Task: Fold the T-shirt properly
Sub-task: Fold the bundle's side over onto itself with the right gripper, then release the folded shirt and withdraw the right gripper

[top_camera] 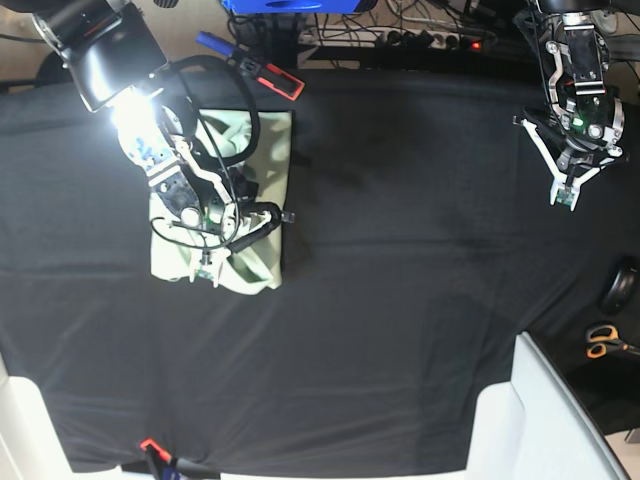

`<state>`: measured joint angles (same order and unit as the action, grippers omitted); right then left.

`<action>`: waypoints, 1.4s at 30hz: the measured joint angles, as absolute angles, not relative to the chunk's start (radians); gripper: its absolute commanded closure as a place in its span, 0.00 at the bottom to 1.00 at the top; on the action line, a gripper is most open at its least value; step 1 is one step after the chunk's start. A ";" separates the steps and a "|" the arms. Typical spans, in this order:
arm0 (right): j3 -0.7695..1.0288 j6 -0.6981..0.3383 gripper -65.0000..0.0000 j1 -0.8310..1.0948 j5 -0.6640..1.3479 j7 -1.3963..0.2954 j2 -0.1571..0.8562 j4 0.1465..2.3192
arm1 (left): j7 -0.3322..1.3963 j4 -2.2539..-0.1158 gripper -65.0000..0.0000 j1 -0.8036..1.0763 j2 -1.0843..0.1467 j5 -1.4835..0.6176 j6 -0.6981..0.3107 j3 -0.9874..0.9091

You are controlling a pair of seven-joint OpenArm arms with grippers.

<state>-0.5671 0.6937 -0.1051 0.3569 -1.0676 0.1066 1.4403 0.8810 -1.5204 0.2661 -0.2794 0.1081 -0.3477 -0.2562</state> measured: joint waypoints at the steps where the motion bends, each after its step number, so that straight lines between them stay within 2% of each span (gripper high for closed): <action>1: -0.567 0.694 1.00 -0.107 0.357 -1.068 0.107 1.440 | 0.881 -1.520 1.00 0.266 -0.279 0.109 -0.348 -0.256; 11: -0.567 0.694 0.97 -0.102 0.357 -1.068 0.106 1.440 | 0.881 -1.520 1.00 0.267 -0.279 0.109 -0.348 -0.256; 13: -0.567 0.694 0.85 -0.093 0.358 -1.067 0.105 1.444 | 0.881 -1.520 1.00 0.267 -0.279 0.108 -0.348 -0.256; 20: -0.572 0.698 0.28 -0.058 0.368 -1.073 0.071 1.543 | 0.881 -1.520 1.00 0.266 -0.279 0.109 -0.348 -0.256; 23: -0.574 0.698 0.15 -0.058 0.360 -1.074 0.060 1.559 | 0.881 -1.520 1.00 0.266 -0.280 0.109 -0.348 -0.256; 35: -0.574 0.698 0.15 -0.033 0.361 -1.174 0.046 1.745 | 0.881 -1.520 1.00 0.266 -0.280 0.109 -0.348 -0.258; 39: -0.567 0.698 0.15 -0.008 0.360 -1.161 0.049 1.763 | 0.881 -1.520 1.00 0.266 -0.279 0.109 -0.348 -0.256; 42: -0.558 0.698 0.15 0.040 0.360 -1.092 0.070 1.863 | 0.881 -1.519 1.00 0.267 -0.279 0.108 -0.348 -0.257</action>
<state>-0.5575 0.6983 0.0402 0.3603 -1.0916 0.0704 1.8626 0.8810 -1.5188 0.2668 -0.2794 0.1081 -0.3477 -0.2573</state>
